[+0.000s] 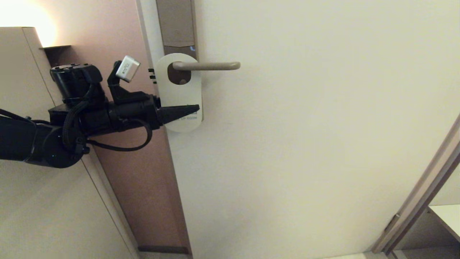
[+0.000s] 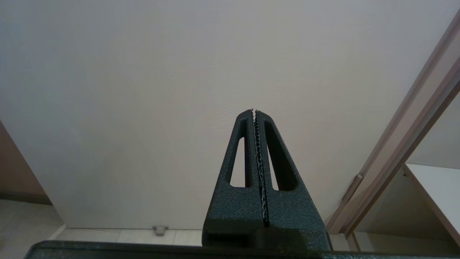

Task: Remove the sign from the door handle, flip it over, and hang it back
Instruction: Take down the sign

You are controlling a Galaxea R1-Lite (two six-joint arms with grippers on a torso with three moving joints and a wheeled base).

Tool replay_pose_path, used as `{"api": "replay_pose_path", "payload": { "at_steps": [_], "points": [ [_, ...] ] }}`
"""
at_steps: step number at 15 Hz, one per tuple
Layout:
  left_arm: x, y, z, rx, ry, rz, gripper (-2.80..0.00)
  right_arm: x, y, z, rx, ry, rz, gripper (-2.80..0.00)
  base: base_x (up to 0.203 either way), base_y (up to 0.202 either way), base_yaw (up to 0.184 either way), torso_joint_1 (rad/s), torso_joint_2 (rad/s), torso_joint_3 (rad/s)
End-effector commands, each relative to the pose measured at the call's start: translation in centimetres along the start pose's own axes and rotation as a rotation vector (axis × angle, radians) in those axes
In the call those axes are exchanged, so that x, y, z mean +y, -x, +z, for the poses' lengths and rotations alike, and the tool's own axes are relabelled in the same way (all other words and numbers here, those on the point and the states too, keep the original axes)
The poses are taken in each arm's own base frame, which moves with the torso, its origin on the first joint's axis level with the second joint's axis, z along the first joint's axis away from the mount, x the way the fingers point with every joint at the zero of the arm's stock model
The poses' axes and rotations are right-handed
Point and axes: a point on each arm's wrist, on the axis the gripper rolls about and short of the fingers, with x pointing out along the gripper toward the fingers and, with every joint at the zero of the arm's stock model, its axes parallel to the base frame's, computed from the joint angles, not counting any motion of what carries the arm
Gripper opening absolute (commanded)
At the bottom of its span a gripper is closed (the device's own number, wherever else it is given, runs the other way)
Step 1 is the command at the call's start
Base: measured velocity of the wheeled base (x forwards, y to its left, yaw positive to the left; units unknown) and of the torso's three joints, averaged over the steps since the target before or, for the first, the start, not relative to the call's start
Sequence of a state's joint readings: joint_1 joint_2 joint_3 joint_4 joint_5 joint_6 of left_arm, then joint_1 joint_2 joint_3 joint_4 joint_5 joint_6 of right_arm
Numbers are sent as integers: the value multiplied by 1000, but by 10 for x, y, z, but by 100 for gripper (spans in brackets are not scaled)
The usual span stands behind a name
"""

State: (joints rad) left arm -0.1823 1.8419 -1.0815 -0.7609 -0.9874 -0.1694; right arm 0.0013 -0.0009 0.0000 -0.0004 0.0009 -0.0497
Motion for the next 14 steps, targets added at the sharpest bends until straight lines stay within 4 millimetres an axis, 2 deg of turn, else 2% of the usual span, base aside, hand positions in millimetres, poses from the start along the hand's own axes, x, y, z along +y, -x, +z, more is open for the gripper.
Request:
{"api": "replay_pose_path", "payload": {
  "at_steps": [1, 5, 6, 7, 14],
  "points": [
    [-2, 1, 3, -7, -11, -7, 0, 0, 0, 0, 0, 1, 1, -280, 0, 0, 0, 0, 0, 0],
    [-2, 1, 4, -9, -16, -7, 0, 0, 0, 0, 1, 1, 1, -280, 0, 0, 0, 0, 0, 0],
    [-2, 1, 4, -9, -16, -7, -119, 0, 0, 0, 0, 1, 1, -280, 0, 0, 0, 0, 0, 0],
    [-2, 0, 4, -9, -15, -7, -280, 0, 0, 0, 0, 1, 1, -280, 0, 0, 0, 0, 0, 0],
    [-2, 1, 5, -11, -17, -7, -280, 0, 0, 0, 0, 1, 1, -280, 0, 0, 0, 0, 0, 0]
  ]
}}
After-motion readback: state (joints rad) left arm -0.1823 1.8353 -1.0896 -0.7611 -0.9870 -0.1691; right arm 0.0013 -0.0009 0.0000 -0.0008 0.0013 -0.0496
